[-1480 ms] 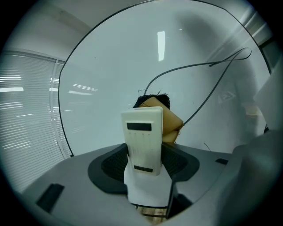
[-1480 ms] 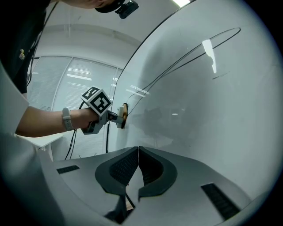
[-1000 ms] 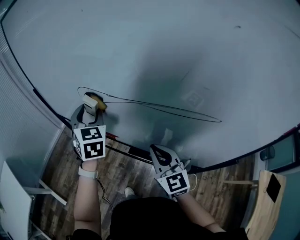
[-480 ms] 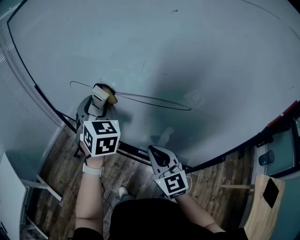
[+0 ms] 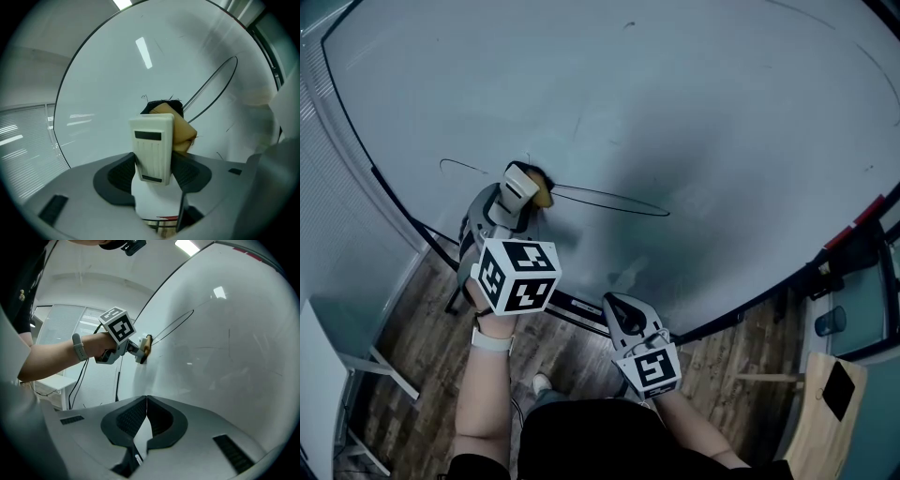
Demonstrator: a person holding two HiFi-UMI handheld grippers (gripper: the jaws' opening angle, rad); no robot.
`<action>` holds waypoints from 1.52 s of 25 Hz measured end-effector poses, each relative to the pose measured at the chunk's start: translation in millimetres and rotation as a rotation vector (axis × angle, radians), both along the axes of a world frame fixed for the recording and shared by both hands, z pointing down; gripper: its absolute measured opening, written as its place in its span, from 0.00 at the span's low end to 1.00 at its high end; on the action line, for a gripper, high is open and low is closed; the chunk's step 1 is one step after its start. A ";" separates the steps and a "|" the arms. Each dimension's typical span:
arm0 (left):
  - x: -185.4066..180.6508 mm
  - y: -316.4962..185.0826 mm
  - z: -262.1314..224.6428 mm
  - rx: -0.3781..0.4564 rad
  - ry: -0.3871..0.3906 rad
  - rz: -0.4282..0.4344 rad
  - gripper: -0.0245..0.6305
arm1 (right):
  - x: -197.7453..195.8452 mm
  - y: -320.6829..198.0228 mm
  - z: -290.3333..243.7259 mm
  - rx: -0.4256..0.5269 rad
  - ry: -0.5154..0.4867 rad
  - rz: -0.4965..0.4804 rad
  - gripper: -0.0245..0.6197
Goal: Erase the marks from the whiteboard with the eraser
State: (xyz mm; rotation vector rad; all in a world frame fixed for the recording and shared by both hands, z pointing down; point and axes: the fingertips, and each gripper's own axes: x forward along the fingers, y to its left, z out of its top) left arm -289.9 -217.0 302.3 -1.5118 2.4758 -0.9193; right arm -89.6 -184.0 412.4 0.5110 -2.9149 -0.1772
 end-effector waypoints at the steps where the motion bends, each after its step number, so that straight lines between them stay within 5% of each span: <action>1: -2.7 0.7 -1.4 0.001 -0.011 0.003 0.42 | -3.4 1.1 0.5 0.000 0.000 -0.001 0.08; 10: -68.1 11.5 -7.9 0.035 0.018 0.047 0.42 | -63.8 17.0 2.4 -0.002 0.007 -0.019 0.08; 23: -208.9 35.4 30.4 0.028 0.144 0.027 0.42 | -176.5 37.1 14.6 -0.008 0.029 -0.043 0.08; 30: -242.4 41.0 54.8 0.034 0.174 0.017 0.42 | -204.1 44.1 21.5 -0.004 0.038 -0.041 0.08; 38: -247.7 44.4 73.3 0.057 0.166 -0.066 0.42 | -192.7 41.0 28.6 -0.027 0.049 -0.003 0.08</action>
